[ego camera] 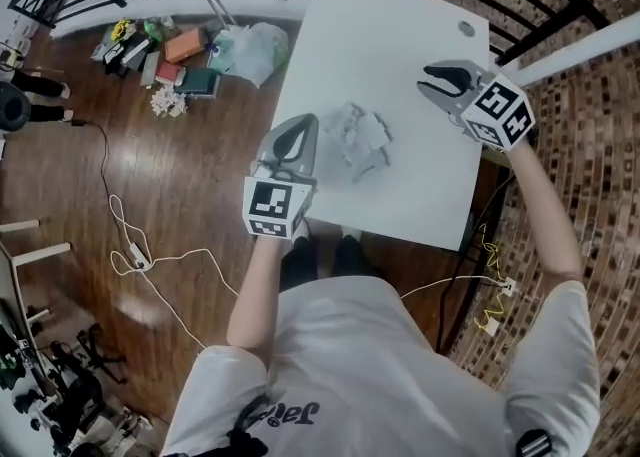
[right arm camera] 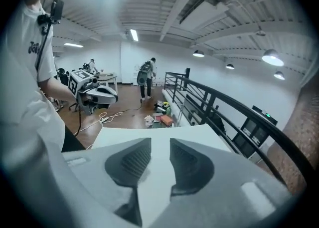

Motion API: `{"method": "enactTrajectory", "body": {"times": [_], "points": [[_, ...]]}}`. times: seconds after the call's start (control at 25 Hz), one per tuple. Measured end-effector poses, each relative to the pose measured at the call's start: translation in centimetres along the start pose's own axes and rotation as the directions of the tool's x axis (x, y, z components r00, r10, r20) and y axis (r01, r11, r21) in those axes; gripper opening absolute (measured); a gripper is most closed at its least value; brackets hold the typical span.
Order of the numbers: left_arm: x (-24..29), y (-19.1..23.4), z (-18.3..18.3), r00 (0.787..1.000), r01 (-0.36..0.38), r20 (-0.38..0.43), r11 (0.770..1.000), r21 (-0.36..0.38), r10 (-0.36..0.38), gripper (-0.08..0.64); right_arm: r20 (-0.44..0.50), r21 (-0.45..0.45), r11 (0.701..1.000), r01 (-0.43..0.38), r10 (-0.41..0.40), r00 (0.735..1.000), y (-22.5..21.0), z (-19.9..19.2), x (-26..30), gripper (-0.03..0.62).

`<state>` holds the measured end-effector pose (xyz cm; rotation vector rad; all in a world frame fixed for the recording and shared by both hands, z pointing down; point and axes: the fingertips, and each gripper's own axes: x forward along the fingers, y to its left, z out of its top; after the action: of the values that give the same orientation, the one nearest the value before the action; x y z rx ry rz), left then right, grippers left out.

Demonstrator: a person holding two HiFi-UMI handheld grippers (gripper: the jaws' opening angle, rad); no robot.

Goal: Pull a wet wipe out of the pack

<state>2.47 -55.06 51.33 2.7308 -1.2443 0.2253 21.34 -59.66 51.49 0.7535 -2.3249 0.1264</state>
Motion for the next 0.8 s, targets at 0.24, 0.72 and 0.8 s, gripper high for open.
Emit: {"method": "enactTrajectory", "body": {"times": [0.24,0.72,0.8], "points": [[-0.3,0.7,-0.2,0.999,-0.033,-0.002,0.999,-0.041,0.033,0.017,-0.056,0.079,0.976,-0.202,0.206,0.977,5.1,-1.0,7.3,0.101],[-1.5,1.9,-2.2,0.998,-0.057,-0.035,0.994,-0.095,0.054,0.017,-0.268,0.14,0.957,-0.253,0.282,0.921,13.1,-8.6,16.4,0.086],[-1.7,1.8,-2.6,0.997,-0.06,-0.046,0.993,-0.097,0.056,0.017,-0.282,0.161,0.959,-0.233,0.271,0.92,13.0,-9.3,16.9,0.061]]}}
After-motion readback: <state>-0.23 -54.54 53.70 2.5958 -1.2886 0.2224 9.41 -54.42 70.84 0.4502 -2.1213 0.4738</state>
